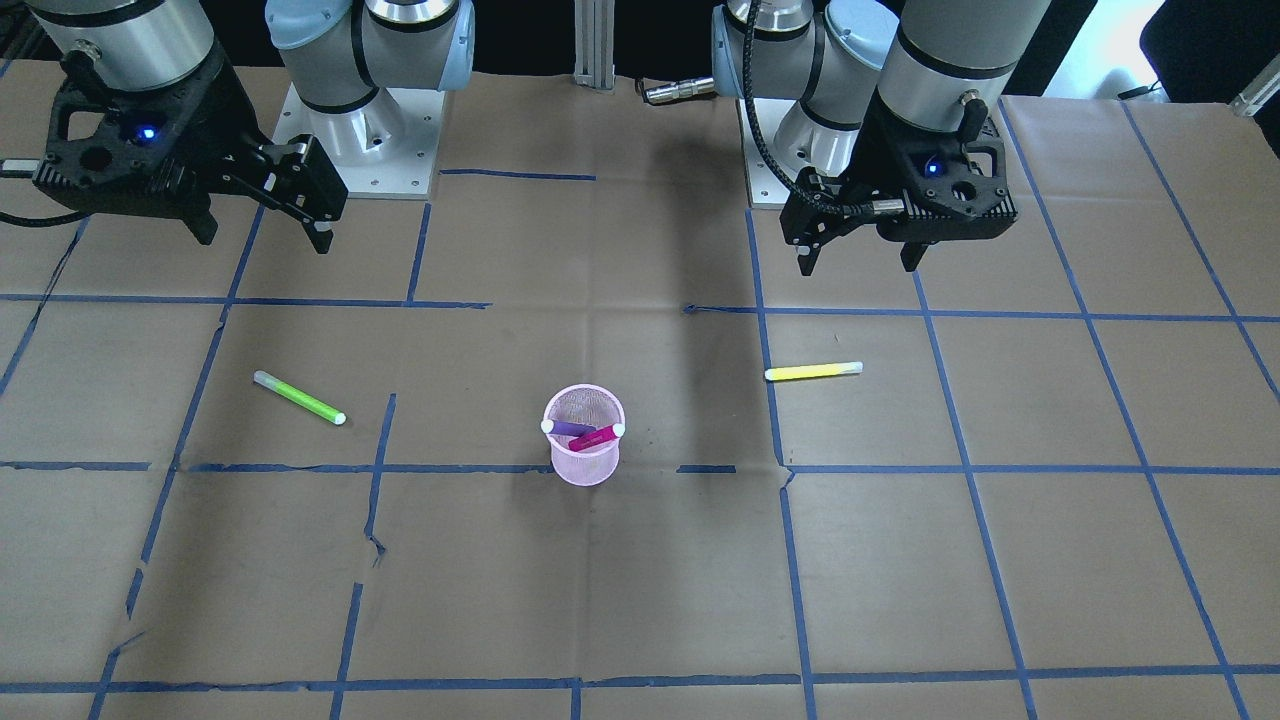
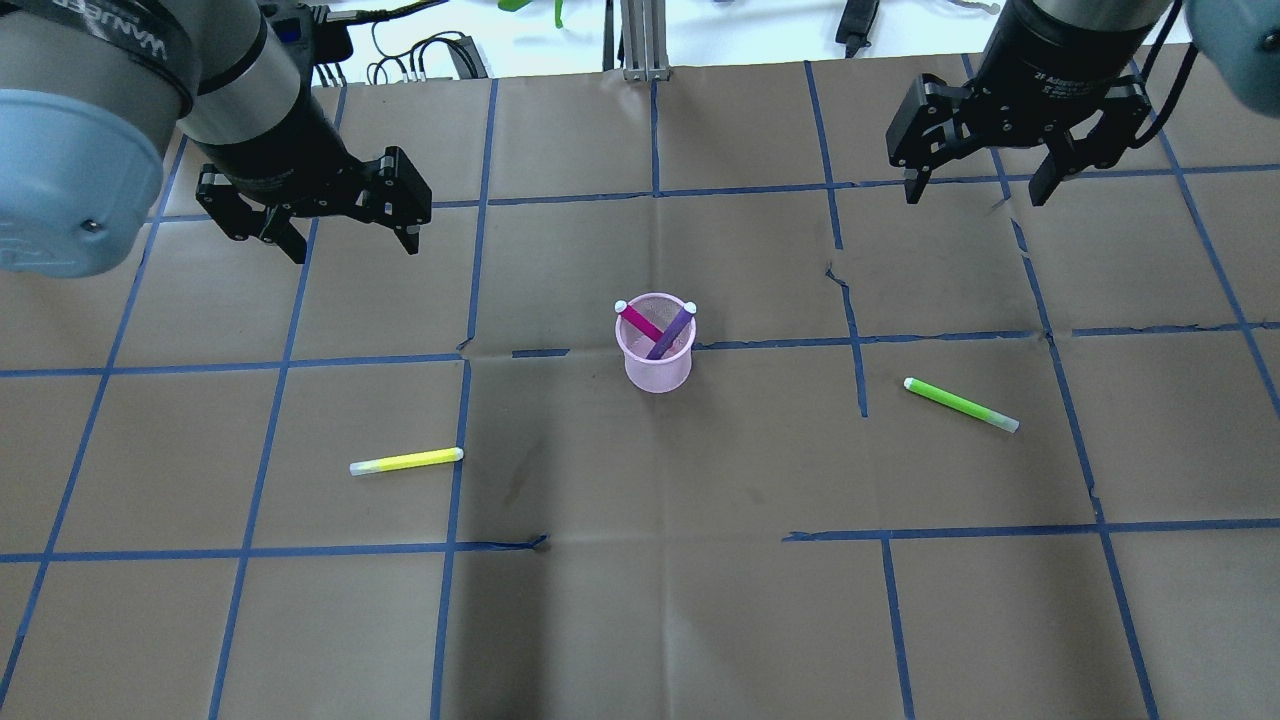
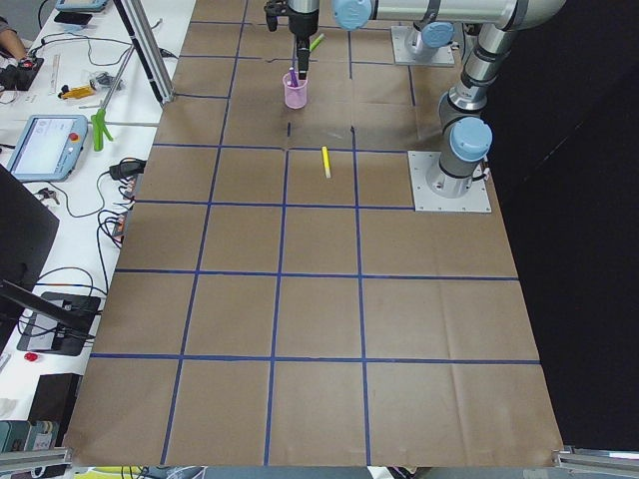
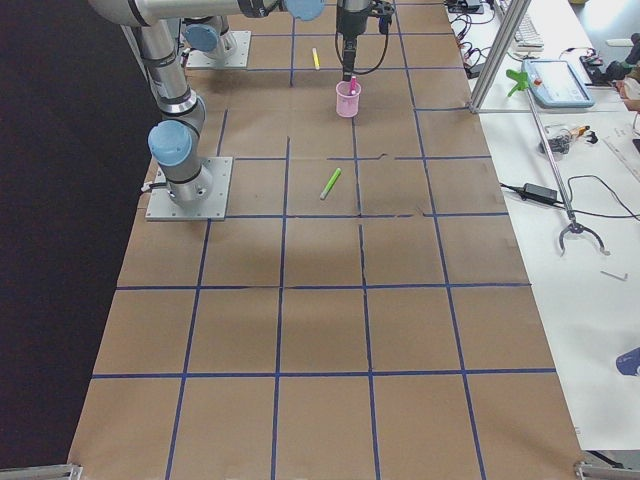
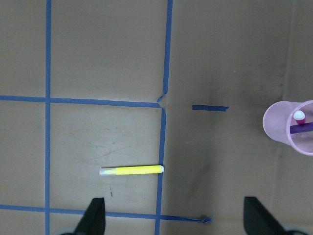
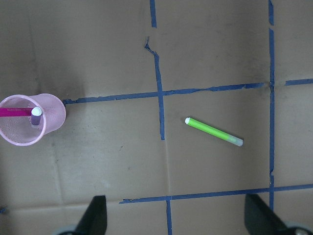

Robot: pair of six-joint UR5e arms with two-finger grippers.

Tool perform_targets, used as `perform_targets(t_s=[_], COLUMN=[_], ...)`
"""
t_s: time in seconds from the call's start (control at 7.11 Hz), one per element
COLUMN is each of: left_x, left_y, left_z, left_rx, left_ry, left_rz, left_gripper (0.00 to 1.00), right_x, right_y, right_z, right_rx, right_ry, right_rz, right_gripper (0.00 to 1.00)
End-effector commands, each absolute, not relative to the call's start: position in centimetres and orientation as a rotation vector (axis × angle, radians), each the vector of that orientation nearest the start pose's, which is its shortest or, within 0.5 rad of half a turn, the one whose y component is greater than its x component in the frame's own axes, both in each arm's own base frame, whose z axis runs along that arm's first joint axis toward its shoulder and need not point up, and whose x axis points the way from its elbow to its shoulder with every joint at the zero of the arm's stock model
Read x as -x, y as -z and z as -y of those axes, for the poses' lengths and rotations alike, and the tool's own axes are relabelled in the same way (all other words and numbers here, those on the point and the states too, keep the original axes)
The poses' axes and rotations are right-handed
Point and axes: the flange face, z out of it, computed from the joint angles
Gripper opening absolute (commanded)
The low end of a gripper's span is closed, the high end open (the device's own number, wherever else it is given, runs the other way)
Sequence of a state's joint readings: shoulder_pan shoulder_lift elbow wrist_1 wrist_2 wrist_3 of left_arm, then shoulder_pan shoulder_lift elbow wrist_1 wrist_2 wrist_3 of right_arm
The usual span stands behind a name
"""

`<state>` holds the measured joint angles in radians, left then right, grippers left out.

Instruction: Insert purple and pink pens into pink cup

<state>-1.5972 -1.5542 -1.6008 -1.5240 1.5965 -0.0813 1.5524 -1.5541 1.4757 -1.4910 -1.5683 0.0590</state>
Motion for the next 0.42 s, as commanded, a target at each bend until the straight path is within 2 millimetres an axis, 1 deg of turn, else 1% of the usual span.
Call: perform_targets(t_s=[0.0, 0.28], left_x=[14.27, 14.61], left_y=[-48.8, -49.32], left_z=[48.13, 47.79], left_rx=[0.082, 0.084], left_ry=[0.043, 0.057], left_rz=[-3.117, -3.16], left_gripper=[0.98, 0.98], right_x=[-12.43, -12.41], right_y=[-51.9, -51.62], right_z=[49.94, 49.93], right_rx=[-0.123, -0.123], right_ry=[-0.002, -0.017], right_rz=[-3.138, -3.139], right_gripper=[1.0, 1.0])
